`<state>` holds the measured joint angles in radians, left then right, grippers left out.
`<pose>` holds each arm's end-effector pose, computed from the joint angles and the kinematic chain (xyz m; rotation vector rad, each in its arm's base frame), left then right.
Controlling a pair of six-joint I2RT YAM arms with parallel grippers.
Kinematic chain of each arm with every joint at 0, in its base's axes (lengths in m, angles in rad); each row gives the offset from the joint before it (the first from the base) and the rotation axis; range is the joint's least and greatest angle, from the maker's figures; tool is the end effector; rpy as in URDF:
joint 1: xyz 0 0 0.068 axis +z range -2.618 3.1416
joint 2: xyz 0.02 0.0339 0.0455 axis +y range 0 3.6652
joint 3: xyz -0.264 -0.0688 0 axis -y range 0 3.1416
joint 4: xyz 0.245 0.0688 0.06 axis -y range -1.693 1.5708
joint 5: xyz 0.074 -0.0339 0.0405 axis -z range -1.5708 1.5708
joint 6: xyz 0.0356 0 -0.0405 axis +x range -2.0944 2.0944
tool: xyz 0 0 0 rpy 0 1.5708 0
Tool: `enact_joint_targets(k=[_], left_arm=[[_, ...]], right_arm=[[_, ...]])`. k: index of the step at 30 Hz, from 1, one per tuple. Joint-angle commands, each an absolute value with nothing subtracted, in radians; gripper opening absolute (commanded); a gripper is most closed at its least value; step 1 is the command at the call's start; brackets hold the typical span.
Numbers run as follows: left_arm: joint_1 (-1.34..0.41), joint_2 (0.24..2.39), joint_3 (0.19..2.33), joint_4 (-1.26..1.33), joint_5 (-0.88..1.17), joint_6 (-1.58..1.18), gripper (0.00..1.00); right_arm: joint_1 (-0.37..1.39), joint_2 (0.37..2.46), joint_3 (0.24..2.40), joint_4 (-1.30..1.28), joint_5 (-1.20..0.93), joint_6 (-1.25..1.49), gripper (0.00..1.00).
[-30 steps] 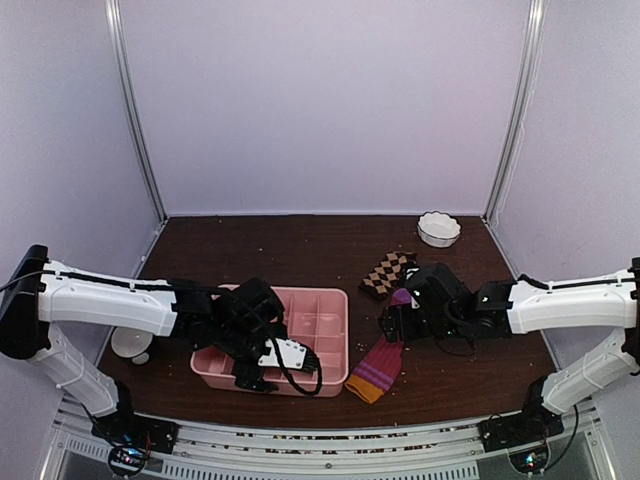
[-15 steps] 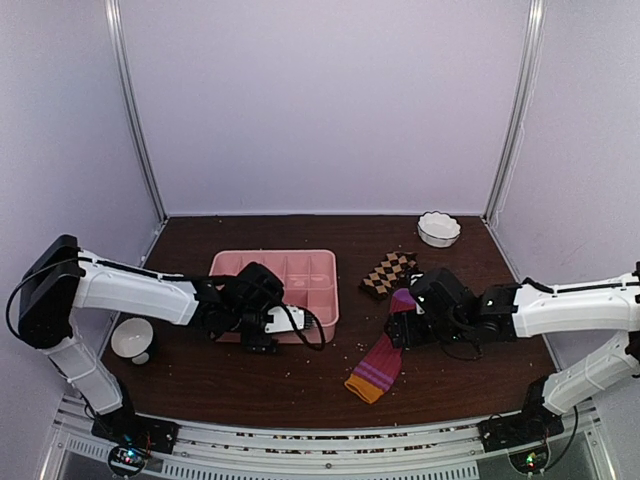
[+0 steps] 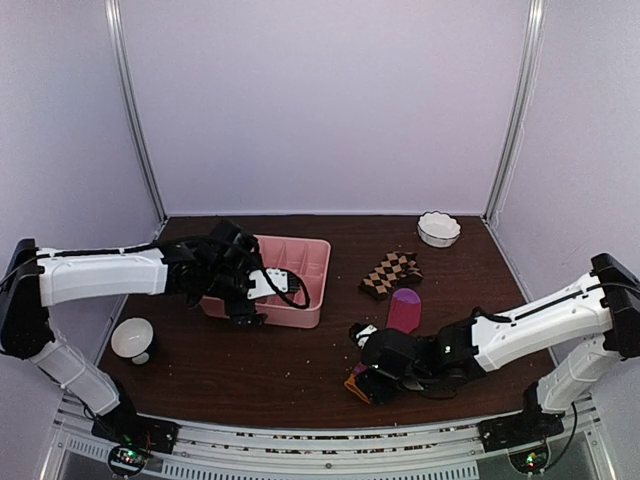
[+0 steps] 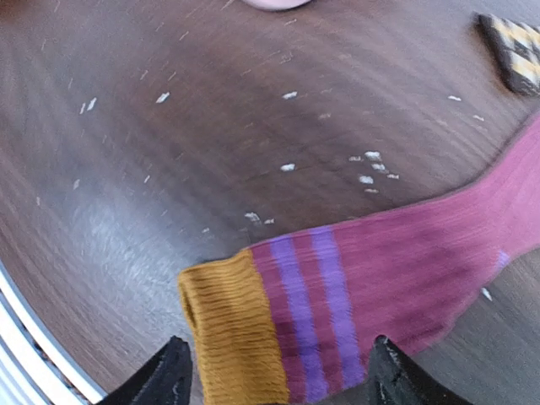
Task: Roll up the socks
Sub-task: Move the storage box to the center of the board, then adjust the sock at the center of the board.
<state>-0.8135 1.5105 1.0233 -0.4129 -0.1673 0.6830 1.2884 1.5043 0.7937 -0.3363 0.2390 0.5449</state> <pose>0.2217 -0.2259 0.2299 1.6199 1.8505 0.1498 0.0866 0.2681 0.1686 -0.8711 2.4660 0.3652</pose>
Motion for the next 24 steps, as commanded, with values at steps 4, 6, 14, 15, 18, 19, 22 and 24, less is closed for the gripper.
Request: enact_joint_targets(k=[4, 6, 14, 15, 18, 19, 22, 24], left_arm=[[-0.817, 1.397, 1.062, -0.655, 0.134, 0.641, 0.98], [-0.817, 1.389, 1.042, -0.683, 0.187, 0.664, 0.98], [-0.854, 1.412, 1.049, -0.749, 0.379, 0.716, 0.92], [-0.866, 1.42, 1.05, -0.747, 0.385, 0.718, 0.91], [-0.911, 1.435, 1.034, -0.728, 0.394, 0.724, 0.9], [-0.928, 1.443, 1.027, -0.717, 0.39, 0.725, 0.89], [-0.981, 1.475, 1.009, -0.677, 0.37, 0.732, 0.87], [-0.998, 1.502, 1.01, -0.629, 0.378, 0.722, 0.83]], right_arm=[[1.315, 1.653, 0.85, -0.239, 0.169, 0.556, 0.67], [1.315, 1.682, 0.859, -0.226, 0.164, 0.555, 0.61], [1.312, 1.771, 0.933, -0.193, 0.141, 0.541, 0.12], [1.311, 1.771, 0.935, -0.187, 0.139, 0.545, 0.08], [1.304, 1.755, 0.914, -0.145, 0.12, 0.56, 0.05], [1.3, 1.743, 0.9, -0.121, 0.107, 0.571, 0.04], [1.282, 1.697, 0.815, -0.006, 0.041, 0.608, 0.03], [1.263, 1.674, 0.758, 0.087, -0.021, 0.645, 0.03]])
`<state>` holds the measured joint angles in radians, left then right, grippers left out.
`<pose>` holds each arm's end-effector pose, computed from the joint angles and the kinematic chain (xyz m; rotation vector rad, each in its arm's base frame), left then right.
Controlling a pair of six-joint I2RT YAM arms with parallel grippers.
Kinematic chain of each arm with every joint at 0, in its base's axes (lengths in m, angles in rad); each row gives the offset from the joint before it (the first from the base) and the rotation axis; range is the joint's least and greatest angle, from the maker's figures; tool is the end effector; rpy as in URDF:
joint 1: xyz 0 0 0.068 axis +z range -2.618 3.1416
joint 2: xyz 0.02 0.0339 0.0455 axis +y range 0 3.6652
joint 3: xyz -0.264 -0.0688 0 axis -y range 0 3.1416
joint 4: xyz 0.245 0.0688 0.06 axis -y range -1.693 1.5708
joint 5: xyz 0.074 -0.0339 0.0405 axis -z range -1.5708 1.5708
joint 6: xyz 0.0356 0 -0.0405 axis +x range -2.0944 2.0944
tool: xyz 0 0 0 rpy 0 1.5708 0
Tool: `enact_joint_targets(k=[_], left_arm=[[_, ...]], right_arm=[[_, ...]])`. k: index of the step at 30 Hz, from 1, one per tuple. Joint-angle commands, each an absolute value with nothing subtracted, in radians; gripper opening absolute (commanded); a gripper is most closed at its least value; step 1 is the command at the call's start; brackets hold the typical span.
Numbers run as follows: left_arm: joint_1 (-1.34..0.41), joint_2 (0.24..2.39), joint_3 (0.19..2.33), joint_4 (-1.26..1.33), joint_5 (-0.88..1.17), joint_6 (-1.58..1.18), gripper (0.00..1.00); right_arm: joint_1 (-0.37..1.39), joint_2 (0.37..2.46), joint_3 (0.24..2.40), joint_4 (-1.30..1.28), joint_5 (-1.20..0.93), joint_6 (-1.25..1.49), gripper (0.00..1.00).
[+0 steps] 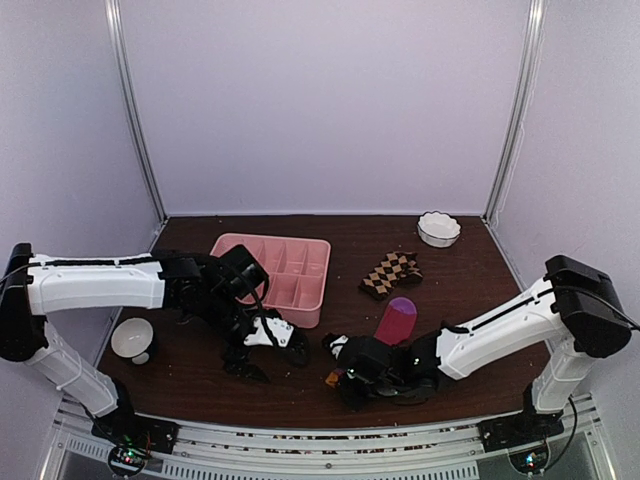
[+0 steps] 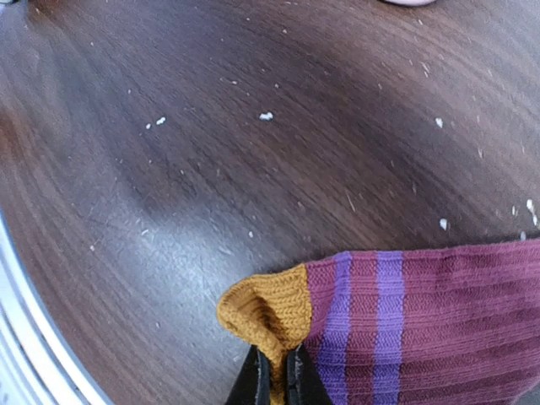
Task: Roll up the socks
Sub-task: Adjust the sock at the center of the board.
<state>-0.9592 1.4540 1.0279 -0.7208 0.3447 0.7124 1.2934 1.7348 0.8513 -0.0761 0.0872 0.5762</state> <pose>0.1517 -0.2373 0.2311 2.0816 1.7447 -0.5408 0.0927 0.3144 0.1330 -0.8947 2.4908 0.6031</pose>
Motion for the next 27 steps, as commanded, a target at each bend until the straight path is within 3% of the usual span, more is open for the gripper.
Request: enact_joint_targets(k=[1, 8, 13, 27], left_arm=[[-1.001, 1.516, 1.015, -0.603, 0.39, 0.713, 0.81], [-1.028, 1.616, 1.044, -0.422, 0.491, 0.661, 0.57], [-1.064, 1.69, 1.036, -0.353, 0.485, 0.687, 0.49], [-1.091, 1.813, 1.05, -0.205, 0.503, 0.645, 0.44]], right_arm=[[1.254, 1.668, 0.736, 0.119, -0.046, 0.662, 0.03], [1.239, 1.669, 0.625, 0.312, -0.143, 0.75, 0.04], [1.214, 1.655, 0.56, 0.424, -0.188, 0.78, 0.07], [1.183, 1.684, 0.521, 0.548, -0.259, 0.799, 0.1]])
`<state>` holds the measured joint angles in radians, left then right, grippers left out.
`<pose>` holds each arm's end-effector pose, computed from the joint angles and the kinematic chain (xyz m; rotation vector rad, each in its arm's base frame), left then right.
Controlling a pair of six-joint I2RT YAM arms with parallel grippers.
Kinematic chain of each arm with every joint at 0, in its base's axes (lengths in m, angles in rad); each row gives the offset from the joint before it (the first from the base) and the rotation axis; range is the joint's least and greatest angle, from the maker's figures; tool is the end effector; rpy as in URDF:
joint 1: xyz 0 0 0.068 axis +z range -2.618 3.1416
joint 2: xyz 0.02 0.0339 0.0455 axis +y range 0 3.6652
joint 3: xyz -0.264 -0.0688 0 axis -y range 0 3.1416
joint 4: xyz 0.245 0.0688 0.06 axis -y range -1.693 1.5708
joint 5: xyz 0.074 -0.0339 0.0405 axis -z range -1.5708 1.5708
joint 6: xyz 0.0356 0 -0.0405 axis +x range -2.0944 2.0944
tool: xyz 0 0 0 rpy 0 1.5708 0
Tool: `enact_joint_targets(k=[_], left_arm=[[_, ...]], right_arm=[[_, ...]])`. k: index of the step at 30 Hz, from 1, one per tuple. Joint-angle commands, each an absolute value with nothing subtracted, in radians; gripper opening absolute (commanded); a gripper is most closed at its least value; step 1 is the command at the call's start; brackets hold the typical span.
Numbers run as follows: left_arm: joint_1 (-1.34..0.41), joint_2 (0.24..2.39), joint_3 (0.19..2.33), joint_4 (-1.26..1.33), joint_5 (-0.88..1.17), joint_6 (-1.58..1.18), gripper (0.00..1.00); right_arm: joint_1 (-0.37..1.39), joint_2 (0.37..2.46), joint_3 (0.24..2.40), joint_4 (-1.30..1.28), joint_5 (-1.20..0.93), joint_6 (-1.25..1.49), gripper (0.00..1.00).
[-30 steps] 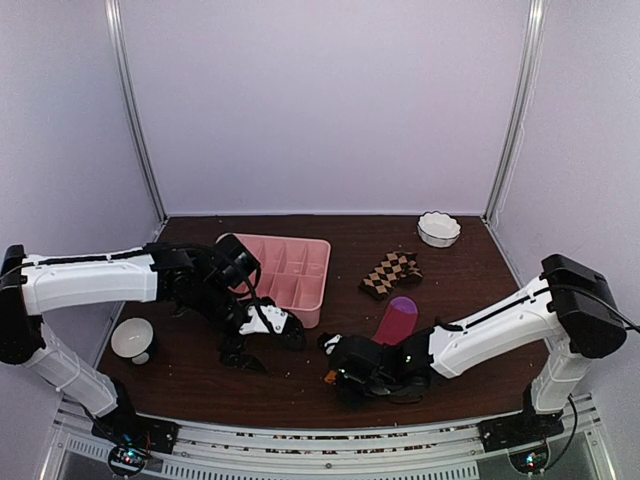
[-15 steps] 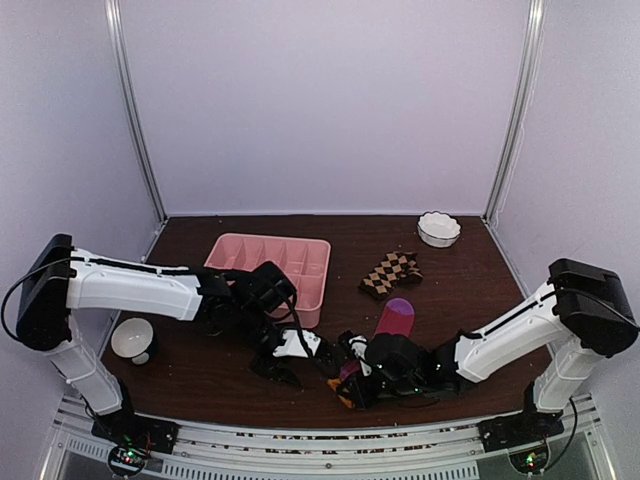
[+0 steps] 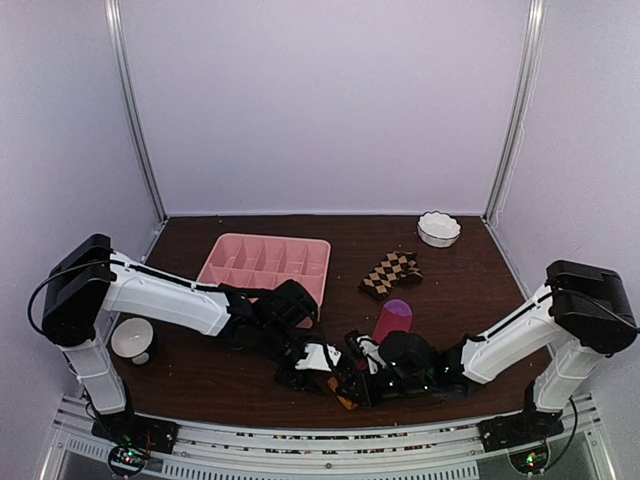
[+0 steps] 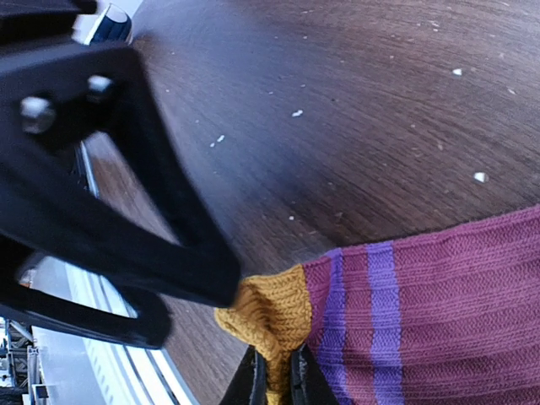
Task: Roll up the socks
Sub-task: Adjust the sock at the center of the board.
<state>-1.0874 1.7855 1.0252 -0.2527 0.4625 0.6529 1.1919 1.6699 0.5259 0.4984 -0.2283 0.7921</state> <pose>0.1492 -0.3183 0.1563 2.0974 1.5399 -0.7571 0.0994 0.2714 0.1126 -0.6477 2.4645 1.2216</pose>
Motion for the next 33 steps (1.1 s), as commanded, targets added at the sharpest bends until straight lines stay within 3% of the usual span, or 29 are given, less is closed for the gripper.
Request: enact_joint_targets(k=[1, 7, 12, 17, 19, 22, 29, 31, 33], left_arm=[[-1.091, 1.817, 1.052, -0.207, 0.508, 0.646, 0.43], [-1.091, 1.85, 1.067, -0.203, 0.5, 0.661, 0.26], [-1.091, 1.868, 1.09, -0.21, 0.518, 0.65, 0.19], [-1.091, 1.87, 1.082, -0.222, 0.51, 0.655, 0.0], [-1.091, 1.869, 1.07, -0.222, 0.496, 0.655, 0.0], [-1.09, 1.865, 1.051, -0.219, 0.474, 0.651, 0.0], [-1.089, 1.86, 1.024, -0.206, 0.437, 0.628, 0.0], [-1.089, 1.859, 1.027, -0.222, 0.435, 0.625, 0.0], [-1.089, 1.857, 1.029, -0.232, 0.423, 0.62, 0.0]], right_arm=[[1.182, 1.684, 0.519, 0.552, -0.259, 0.801, 0.1], [1.18, 1.7, 0.516, 0.579, -0.271, 0.805, 0.12], [1.175, 1.726, 0.537, 0.576, -0.293, 0.8, 0.18], [1.156, 1.703, 0.49, 0.628, -0.291, 0.821, 0.42], [1.139, 1.654, 0.446, 0.622, -0.273, 0.828, 0.56], [1.101, 1.514, 0.384, 0.578, -0.243, 0.825, 0.65], [0.979, 1.253, 0.393, 0.282, -0.191, 0.715, 0.76], [0.924, 1.225, 0.412, 0.215, -0.186, 0.688, 0.75], [0.844, 1.228, 0.447, 0.125, -0.165, 0.664, 0.68]])
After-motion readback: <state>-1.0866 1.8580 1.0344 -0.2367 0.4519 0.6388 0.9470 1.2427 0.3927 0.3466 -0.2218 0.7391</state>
